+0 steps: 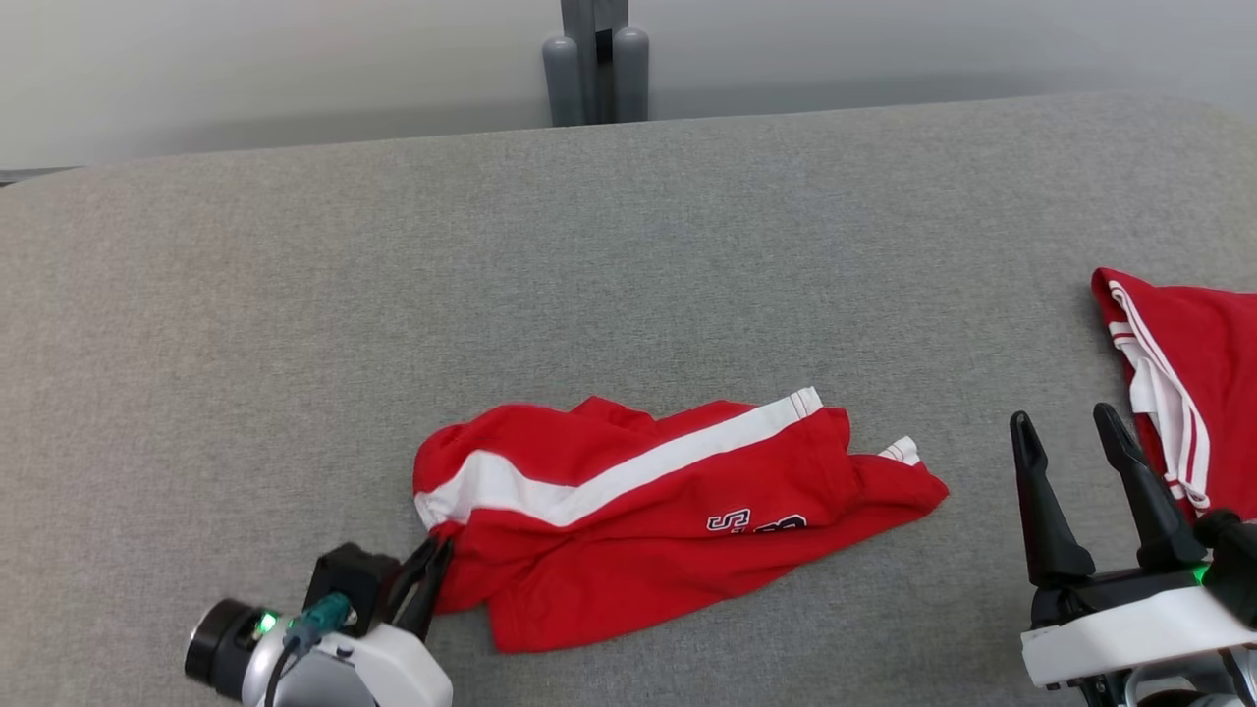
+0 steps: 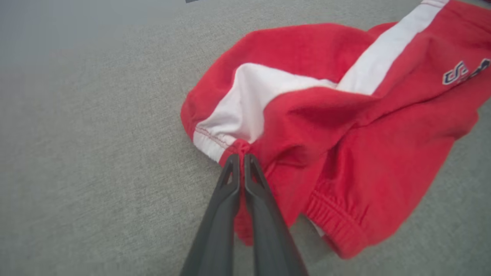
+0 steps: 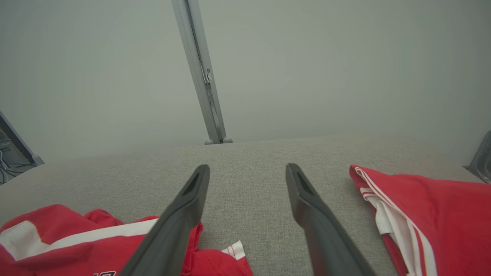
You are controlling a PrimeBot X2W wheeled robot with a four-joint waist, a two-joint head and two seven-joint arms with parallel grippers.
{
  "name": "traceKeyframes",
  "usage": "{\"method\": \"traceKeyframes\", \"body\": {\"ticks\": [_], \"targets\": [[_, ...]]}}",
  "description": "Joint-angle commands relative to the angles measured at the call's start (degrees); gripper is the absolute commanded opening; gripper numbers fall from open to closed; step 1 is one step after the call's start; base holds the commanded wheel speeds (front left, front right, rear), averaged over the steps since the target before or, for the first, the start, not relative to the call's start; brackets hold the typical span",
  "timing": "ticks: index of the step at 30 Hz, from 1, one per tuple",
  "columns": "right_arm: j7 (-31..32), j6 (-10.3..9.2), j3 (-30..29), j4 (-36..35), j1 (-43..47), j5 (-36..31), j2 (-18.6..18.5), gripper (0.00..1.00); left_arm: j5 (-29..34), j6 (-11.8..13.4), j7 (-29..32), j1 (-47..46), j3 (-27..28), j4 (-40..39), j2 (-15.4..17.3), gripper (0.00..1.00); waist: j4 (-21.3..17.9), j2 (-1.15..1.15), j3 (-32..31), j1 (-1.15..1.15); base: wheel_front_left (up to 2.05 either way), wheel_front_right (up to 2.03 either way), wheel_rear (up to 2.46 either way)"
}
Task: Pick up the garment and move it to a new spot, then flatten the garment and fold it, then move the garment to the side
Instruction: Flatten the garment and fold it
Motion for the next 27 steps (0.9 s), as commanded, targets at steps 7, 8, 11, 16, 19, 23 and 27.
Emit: {"method": "traceKeyframes", "body": {"ticks": [7, 8, 11, 16, 19, 23, 27], "targets": [[0.82, 0.01, -0.36, 0.23, -0.48, -0.18, -0.28, 1.0, -1.42, 3.07, -3.25, 4.6, 0.55, 2.2, -1.76, 0.16, 1.61, 0.0, 0.06, 0.0, 0.0, 0.0, 0.0], [0.82, 0.01, -0.36, 0.23, -0.48, -0.18, -0.28, 1.0, -1.42, 3.07, -3.25, 4.6, 0.55, 2.2, -1.76, 0.16, 1.61, 0.0, 0.06, 0.0, 0.0, 0.0, 0.0], [0.5, 0.01, -0.71, 0.2, -0.76, 0.0, -0.28, 1.0, -3.17, 3.56, -6.88, 3.96, 2.07, 2.16, -3.14, 1.0, 1.66, 0.0, -0.61, 0.0, 0.0, 0.0, 0.0], [0.22, 0.01, -1.36, -0.45, -0.77, 0.07, -0.29, 1.0, -4.6, 4.28, -10.66, 3.71, 4.27, -0.25, -3.53, 1.0, 1.59, 0.0, -1.34, 0.0, 0.0, 0.0, 0.0], [-0.18, 0.01, -1.76, -0.96, -1.19, -0.14, -0.28, 1.0, -5.27, 4.9, -13.03, 3.1, 6.29, -3.04, -3.08, 1.0, 1.51, 0.0, -2.08, 0.0, 0.0, 0.0, 0.0], [-0.29, 0.01, -2.13, -1.39, -1.24, -0.41, -0.27, 1.0, -6.04, 5.79, -15.25, 1.97, 8.79, -8.09, -2.67, 1.0, 1.51, 0.0, -3.33, 0.0, 0.0, 0.0, 0.0], [0.25, 0.01, -1.46, -1.36, -1.3, -0.86, -0.27, 1.0, -6.9, 6.27, -15.64, 1.2, 10.28, -12.46, -2.46, 1.0, 1.34, 0.0, -4.81, 0.0, 0.0, 0.0, 0.0]]}}
